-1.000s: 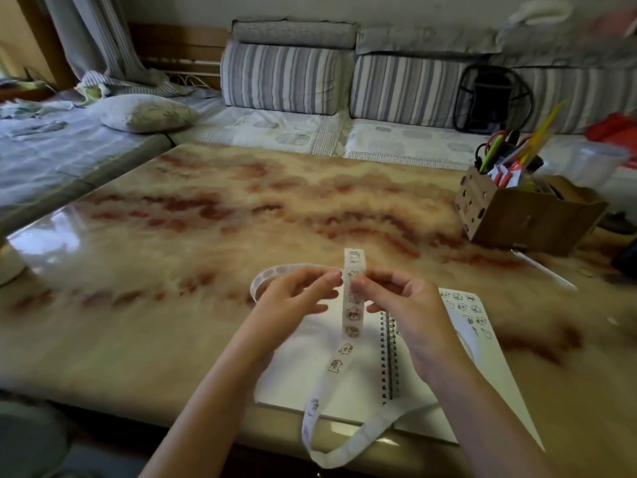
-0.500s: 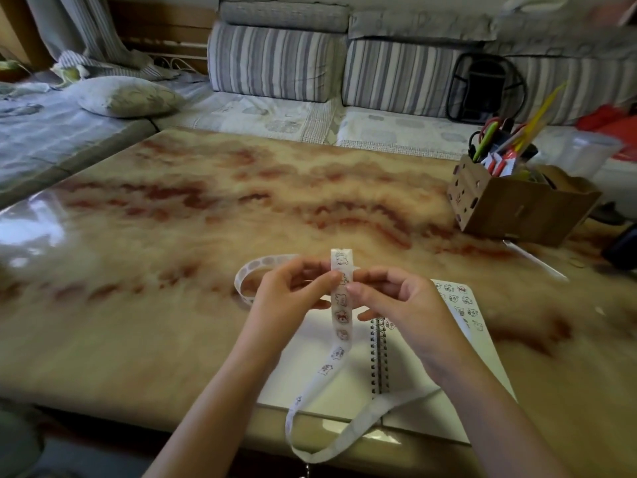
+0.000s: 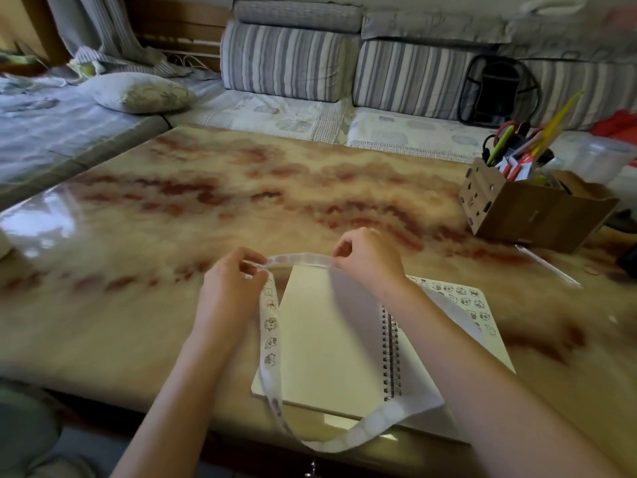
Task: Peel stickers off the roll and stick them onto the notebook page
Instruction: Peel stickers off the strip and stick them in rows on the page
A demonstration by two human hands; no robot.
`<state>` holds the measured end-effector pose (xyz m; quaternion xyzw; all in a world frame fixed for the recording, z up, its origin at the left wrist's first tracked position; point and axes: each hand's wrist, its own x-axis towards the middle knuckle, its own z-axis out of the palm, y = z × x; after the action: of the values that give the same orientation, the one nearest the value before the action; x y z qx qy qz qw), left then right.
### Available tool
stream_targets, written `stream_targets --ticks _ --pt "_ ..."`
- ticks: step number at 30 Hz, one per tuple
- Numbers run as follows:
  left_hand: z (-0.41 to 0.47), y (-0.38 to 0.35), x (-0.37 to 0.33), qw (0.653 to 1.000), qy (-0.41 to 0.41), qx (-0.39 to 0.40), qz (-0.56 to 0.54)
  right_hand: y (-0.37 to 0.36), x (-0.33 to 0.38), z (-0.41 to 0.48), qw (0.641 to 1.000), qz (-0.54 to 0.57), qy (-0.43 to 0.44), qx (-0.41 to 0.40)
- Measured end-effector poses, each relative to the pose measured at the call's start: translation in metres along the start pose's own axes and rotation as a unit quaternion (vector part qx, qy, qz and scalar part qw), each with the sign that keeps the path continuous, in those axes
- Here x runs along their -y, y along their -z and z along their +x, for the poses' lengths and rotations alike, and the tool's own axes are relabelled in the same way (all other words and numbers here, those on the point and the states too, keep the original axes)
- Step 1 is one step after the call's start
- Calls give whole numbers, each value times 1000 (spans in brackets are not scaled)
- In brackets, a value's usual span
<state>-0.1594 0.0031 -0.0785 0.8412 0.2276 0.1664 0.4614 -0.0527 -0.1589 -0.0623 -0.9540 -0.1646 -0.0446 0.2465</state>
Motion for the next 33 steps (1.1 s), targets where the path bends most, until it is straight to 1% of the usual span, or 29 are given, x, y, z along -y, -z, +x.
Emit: stream_targets --ticks 2,3,4,5,6,7,8,9,10,11,12,14,16,17,18,19,21,22,24,26,28,31,33 --pt "-1 -1 0 995 -32 -31 92 1 6 1 1000 -6 -5 -30" --pt "-3 0 -3 992 -52 -45 108 4 9 0 998 -1 -7 -60" --pt "-4 -1 -7 992 -66 -49 98 7 13 -1 995 8 -9 -97" --pt "-4 -2 -10 995 -72 -42 54 10 16 -4 989 25 -7 -142" --pt "-4 -3 -16 998 -58 -19 -17 11 19 -8 980 43 4 -193" --pt "-2 -5 -21 994 -27 19 -107 13 21 -13 968 49 26 -245" --pt "-1 -7 -26 977 16 61 -204 13 22 -19 955 40 58 -287" --pt "1 -9 -30 948 65 100 -296 12 23 -27 945 21 92 -314" --pt "3 -9 -32 915 104 122 -371 9 21 -36 937 4 126 -325" --pt "6 -10 -31 890 127 125 -419 5 18 -46 936 -4 155 -316" --pt "8 -10 -30 877 138 116 -445 0 15 -58 936 -7 182 -300" --pt "11 -10 -26 879 137 84 -449 -7 6 -80 941 -15 227 -251" --pt "12 -11 -26 886 127 73 -439 -11 2 -96 956 -29 240 -166" --pt "11 -12 -27 891 117 81 -431 -10 1 -100 970 -5 216 -112" --pt "9 -13 -29 899 99 96 -417 -4 3 -103 982 57 168 -61" --pt "8 -14 -32 907 73 116 -398 4 6 -102 983 144 113 -28" --pt "0 -16 -40 919 20 163 -358 23 8 -96 953 300 27 -41" --pt "-5 -17 -45 924 -3 186 -334 32 7 -91 935 351 0 -52" --pt "-16 -20 -50 933 -46 232 -272 43 4 -83 902 428 -30 -45" --pt "-26 -24 -54 934 -92 275 -211 45 4 -81 886 459 -56 -36" --pt "-33 -27 -56 929 -115 304 -177 42 4 -83 886 455 -76 -54" --pt "-37 -30 -56 930 -107 313 -163 40 3 -88 873 474 -98 -68" --pt "-34 -30 -53 928 -82 307 -194 39 1 -91 871 477 -98 -62"
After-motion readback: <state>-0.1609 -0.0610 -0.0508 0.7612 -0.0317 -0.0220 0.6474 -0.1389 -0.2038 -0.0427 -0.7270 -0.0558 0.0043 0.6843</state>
